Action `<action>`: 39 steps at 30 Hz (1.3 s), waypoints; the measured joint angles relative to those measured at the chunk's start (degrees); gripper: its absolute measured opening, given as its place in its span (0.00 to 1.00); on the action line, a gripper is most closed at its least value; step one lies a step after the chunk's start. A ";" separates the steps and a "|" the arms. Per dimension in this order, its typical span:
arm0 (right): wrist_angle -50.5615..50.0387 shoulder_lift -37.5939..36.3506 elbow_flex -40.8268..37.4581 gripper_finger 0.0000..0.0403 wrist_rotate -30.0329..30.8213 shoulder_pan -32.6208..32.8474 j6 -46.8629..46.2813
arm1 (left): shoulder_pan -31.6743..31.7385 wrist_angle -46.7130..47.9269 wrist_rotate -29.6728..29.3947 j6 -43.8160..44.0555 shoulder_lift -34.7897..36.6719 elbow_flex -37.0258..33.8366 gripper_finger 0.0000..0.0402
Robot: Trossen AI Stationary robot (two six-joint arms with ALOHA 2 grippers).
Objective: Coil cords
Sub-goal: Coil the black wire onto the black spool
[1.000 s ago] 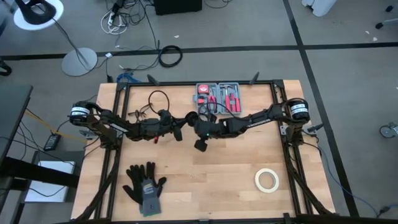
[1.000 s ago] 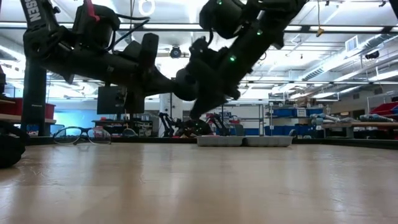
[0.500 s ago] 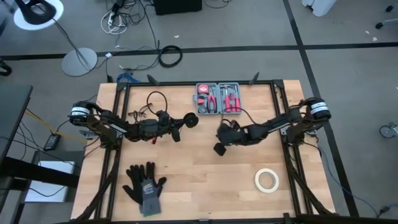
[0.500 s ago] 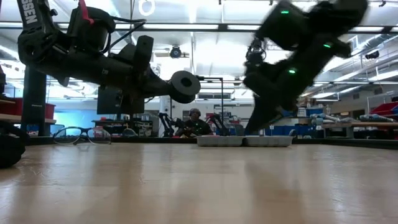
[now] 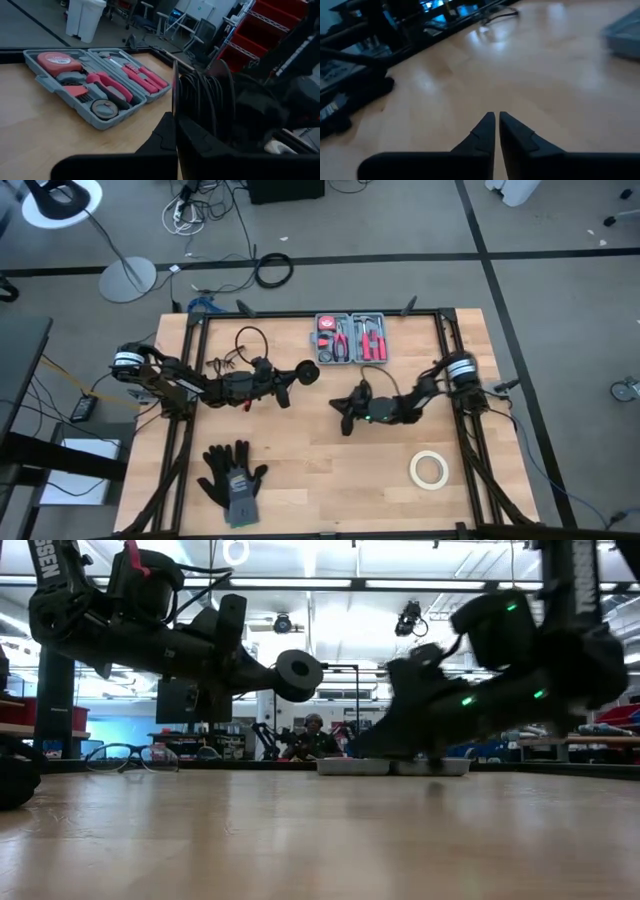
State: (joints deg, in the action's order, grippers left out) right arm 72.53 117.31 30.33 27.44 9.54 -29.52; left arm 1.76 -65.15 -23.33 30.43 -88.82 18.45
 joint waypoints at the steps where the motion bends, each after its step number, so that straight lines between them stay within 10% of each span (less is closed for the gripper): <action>1: 0.67 1.84 1.75 0.08 -0.49 0.00 0.85 | 0.00 0.10 -0.16 -0.08 0.00 0.01 0.00; 16: 2.23 13.06 21.46 0.33 -4.99 -1.62 9.38 | 0.00 -1.44 -8.01 -0.44 -0.01 0.01 0.00; 39: -3.78 12.49 31.74 0.25 -17.65 -9.57 2.39 | 0.00 -2.51 -7.96 -2.05 -0.02 0.10 0.00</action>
State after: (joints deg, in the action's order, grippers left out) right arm 68.75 129.80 62.06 9.78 -0.03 -27.13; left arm 1.76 -67.66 -31.29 28.38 -88.84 18.55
